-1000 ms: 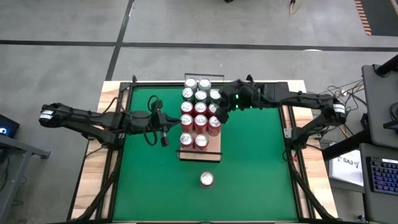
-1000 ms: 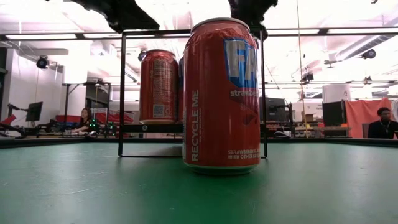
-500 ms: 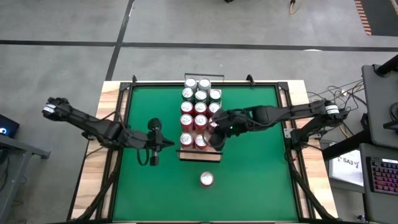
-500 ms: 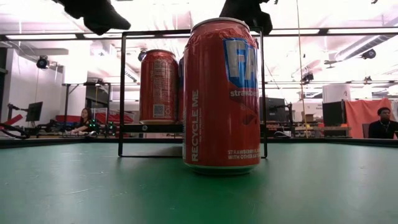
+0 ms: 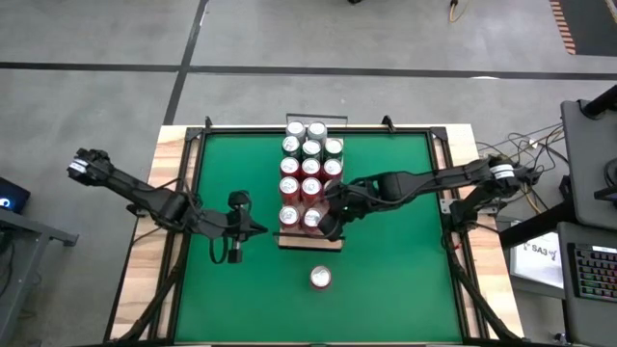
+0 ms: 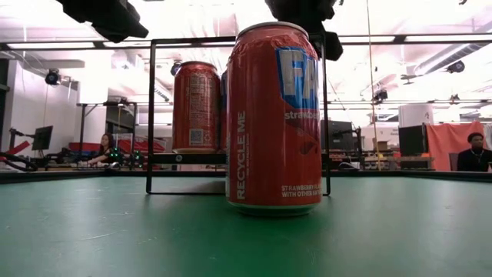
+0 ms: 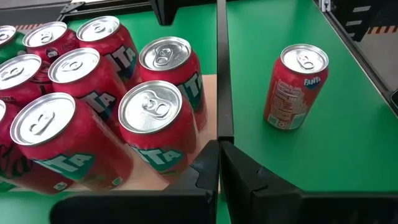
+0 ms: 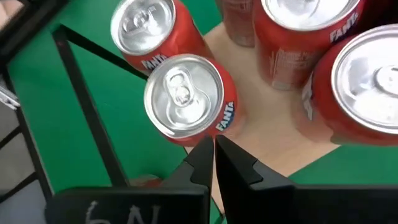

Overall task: Place canned beverage on shelf
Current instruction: Adjust the orange soda cans

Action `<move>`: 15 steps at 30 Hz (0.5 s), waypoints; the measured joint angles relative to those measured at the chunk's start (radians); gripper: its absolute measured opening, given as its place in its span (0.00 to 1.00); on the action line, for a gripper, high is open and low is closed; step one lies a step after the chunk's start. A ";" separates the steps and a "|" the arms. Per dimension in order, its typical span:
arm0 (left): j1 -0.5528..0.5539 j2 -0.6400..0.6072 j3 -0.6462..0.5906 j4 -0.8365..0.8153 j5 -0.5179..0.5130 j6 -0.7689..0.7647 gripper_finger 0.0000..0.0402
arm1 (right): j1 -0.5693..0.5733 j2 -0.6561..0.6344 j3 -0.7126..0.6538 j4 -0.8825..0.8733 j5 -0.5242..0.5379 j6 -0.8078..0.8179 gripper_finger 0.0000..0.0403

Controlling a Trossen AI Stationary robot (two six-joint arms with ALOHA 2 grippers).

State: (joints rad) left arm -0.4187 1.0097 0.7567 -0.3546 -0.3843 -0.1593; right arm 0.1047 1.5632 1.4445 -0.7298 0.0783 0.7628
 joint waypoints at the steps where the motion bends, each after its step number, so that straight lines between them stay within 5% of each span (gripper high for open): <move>1: 0.000 0.002 0.000 0.000 0.000 -0.001 0.00 | 0.000 0.006 0.000 -0.001 0.000 0.000 0.02; 15: 0.000 0.005 0.000 -0.003 -0.002 -0.011 0.00 | 0.000 0.026 0.000 0.002 0.007 -0.006 0.02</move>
State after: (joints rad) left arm -0.4183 1.0145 0.7563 -0.3579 -0.3859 -0.1702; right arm 0.1047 1.5890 1.4445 -0.7277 0.0857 0.7571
